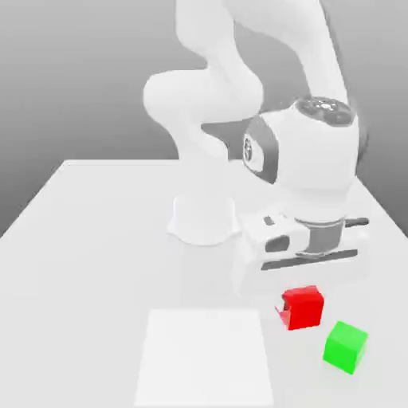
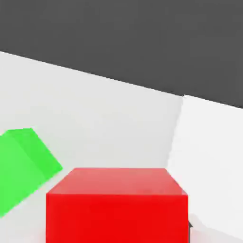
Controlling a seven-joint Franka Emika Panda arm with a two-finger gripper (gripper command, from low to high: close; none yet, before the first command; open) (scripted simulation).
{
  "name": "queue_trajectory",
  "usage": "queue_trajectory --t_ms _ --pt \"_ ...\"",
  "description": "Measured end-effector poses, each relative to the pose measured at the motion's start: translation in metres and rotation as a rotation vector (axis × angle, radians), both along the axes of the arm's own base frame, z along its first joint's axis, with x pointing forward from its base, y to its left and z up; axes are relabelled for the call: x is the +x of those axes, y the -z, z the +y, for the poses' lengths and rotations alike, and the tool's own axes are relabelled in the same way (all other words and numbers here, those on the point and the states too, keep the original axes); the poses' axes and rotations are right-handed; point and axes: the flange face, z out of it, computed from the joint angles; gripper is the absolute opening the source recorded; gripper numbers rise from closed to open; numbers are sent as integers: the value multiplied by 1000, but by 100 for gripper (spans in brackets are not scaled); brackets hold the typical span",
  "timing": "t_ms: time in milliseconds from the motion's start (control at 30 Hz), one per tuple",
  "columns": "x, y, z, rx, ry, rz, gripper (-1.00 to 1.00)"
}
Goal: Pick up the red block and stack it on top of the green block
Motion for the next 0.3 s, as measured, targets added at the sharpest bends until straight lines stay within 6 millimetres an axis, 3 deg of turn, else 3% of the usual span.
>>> queue_trajectory --t_ms 67,167,200,300 --pt "0 11 14 0 -69 0 -100" --pt "0 45 17 1 -86 -1 -100" --pt "0 55 17 0 -88 0 100" --pt "0 55 17 0 -87 0 100"
